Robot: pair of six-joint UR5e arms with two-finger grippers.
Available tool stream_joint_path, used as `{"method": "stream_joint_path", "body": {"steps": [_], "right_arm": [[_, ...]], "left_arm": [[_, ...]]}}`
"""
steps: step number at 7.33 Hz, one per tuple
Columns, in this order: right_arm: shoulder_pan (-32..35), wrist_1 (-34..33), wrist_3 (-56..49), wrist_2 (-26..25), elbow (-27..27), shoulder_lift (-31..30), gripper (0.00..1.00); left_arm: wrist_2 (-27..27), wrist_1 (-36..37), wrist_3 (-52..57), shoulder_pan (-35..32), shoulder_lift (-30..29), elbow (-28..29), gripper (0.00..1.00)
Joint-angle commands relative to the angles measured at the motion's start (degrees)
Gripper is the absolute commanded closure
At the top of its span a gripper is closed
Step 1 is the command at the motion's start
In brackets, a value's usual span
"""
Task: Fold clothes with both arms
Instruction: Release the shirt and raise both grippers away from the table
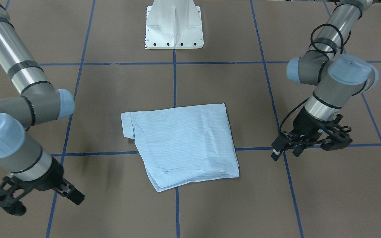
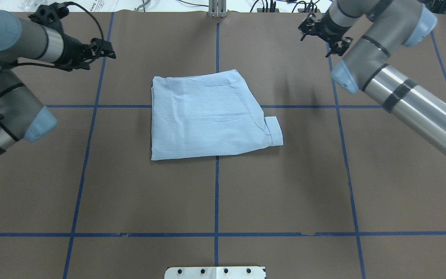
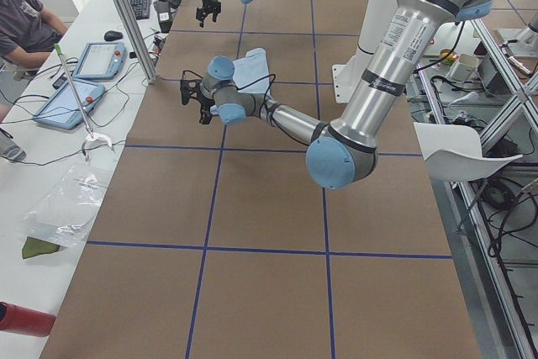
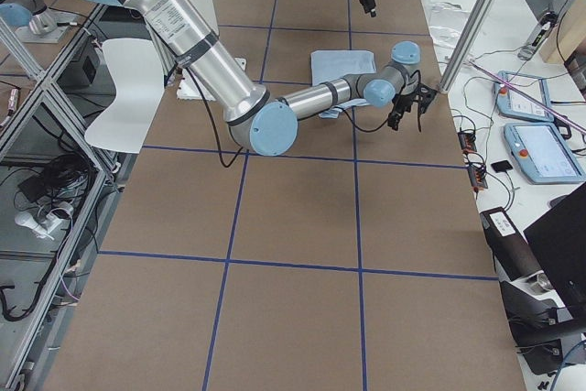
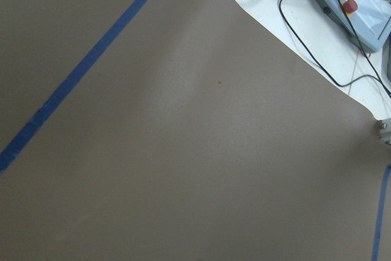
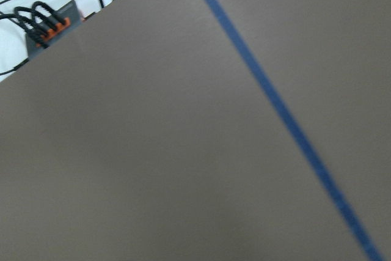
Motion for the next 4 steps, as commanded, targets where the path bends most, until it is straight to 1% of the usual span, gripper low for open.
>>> {"method": "stream_joint_path", "body": {"steps": [1, 2, 3, 4], "right_arm": [[8.9, -7.5, -27.3, 4.6, 9.7, -11.4, 0.0], [12.9, -11.8, -41.0, 6.8, 12.2, -15.3, 0.0], [18.2, -16.7, -52.1, 8.1, 13.2, -17.2, 0.0], [21.0, -21.0, -59.7, 8.1, 17.4, -21.6, 0.0]], "left_arm": [[-6.9, 0.4, 26.6, -9.4, 12.3, -6.4, 0.0], [-10.6, 1.6, 38.0, -15.2, 15.6, -6.5, 0.0], [-13.0, 6.0, 48.3, -20.1, 17.1, -6.9, 0.0], [-13.6, 12.1, 57.9, -24.1, 17.4, -7.2, 0.0]]}}
